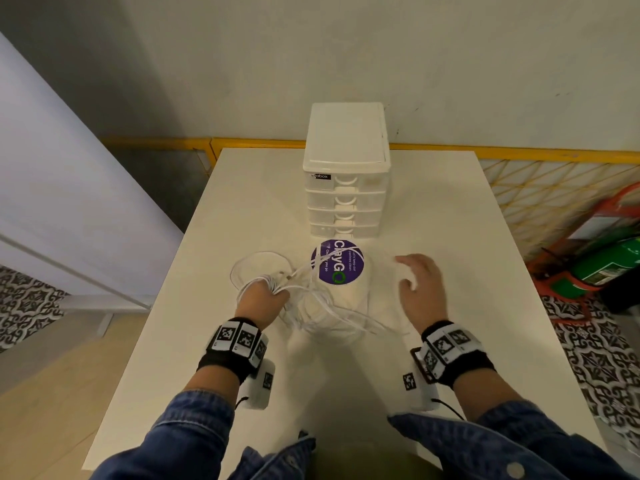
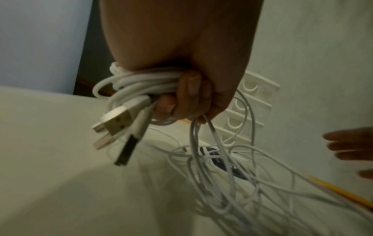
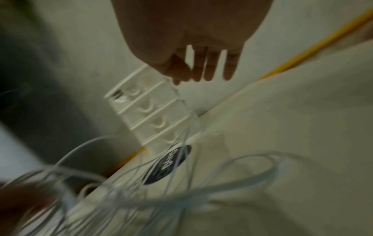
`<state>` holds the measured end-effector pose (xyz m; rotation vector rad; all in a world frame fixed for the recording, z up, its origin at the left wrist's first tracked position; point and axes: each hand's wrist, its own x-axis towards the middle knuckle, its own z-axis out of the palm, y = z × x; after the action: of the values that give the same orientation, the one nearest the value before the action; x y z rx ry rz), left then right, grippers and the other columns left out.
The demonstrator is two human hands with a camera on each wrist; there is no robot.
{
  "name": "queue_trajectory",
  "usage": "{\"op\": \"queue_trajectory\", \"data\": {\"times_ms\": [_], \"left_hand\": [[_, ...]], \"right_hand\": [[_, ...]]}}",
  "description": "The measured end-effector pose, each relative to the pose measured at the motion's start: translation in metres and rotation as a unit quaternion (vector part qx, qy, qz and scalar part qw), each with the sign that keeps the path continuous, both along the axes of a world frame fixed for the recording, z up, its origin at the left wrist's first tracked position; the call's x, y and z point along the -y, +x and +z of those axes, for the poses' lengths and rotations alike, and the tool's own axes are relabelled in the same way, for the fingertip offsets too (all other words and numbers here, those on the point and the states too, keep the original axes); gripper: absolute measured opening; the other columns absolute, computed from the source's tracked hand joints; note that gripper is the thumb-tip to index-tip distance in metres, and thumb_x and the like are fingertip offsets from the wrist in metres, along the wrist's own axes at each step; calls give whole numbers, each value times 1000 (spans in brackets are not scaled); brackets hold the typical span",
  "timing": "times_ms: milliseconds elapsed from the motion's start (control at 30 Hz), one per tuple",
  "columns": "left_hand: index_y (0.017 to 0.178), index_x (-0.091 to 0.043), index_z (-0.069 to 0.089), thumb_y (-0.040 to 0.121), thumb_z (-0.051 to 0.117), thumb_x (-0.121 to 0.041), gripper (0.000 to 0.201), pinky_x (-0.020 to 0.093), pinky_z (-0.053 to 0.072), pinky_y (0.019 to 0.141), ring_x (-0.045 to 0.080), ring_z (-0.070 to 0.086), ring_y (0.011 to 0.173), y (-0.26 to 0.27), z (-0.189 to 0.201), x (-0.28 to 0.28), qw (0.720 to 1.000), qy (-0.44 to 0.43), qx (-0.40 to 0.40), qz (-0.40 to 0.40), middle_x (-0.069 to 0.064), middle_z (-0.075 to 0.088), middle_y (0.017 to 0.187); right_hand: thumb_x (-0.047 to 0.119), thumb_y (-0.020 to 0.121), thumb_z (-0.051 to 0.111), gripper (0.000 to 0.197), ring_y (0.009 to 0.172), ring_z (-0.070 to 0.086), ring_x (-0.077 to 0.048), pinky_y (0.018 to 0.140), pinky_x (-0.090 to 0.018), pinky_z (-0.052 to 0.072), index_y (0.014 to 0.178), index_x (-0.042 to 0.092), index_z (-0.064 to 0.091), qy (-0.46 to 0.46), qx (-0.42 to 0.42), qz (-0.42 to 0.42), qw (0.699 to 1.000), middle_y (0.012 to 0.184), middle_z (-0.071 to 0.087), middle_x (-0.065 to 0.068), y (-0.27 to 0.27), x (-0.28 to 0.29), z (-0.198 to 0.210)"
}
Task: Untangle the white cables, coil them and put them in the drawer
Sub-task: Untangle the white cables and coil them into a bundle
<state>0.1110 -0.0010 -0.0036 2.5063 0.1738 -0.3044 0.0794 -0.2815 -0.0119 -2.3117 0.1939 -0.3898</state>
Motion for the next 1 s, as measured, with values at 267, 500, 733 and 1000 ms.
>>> {"op": "queue_trajectory", "data": {"times_ms": [267, 500, 733, 1000], "left_hand": [[63, -11, 49, 82, 62, -27, 28, 33, 40, 65, 32, 54, 70, 6, 9, 7, 986, -145, -34, 69, 8, 54, 63], [94, -3, 62, 90, 57, -27, 25, 29, 38, 72, 35, 60, 96, 11, 13, -13, 997, -9, -18, 75, 17, 64, 92], [89, -3, 61, 87, 59, -30, 27, 35, 43, 74, 38, 61, 93, 17, 20, -38, 986, -47, -38, 152, 15, 61, 83], [100, 5, 64, 71, 61, -38, 53, 50, 51, 83, 45, 64, 95, 18, 11, -56, 957, -149, -17, 250, 28, 67, 100]], "right_hand": [[31, 92, 53, 20, 84, 61, -25, 74, -30, 41, 93, 16, 66, -123, -233, 240, 934, 85, 66, -5, -1, -58, -13], [18, 96, 48, 23, 79, 61, -6, 79, -17, 44, 96, 15, 70, 144, -124, 98, 977, 83, 67, 4, 10, -21, 7], [10, 97, 39, 26, 55, 46, -16, 57, -25, 42, 84, 6, 61, 283, -44, -132, 949, 60, 52, -5, 4, 19, 12], [18, 98, 35, 34, 54, 48, -22, 55, -32, 41, 94, -2, 62, 286, -67, -264, 919, 63, 52, -6, 2, 36, -10]]}}
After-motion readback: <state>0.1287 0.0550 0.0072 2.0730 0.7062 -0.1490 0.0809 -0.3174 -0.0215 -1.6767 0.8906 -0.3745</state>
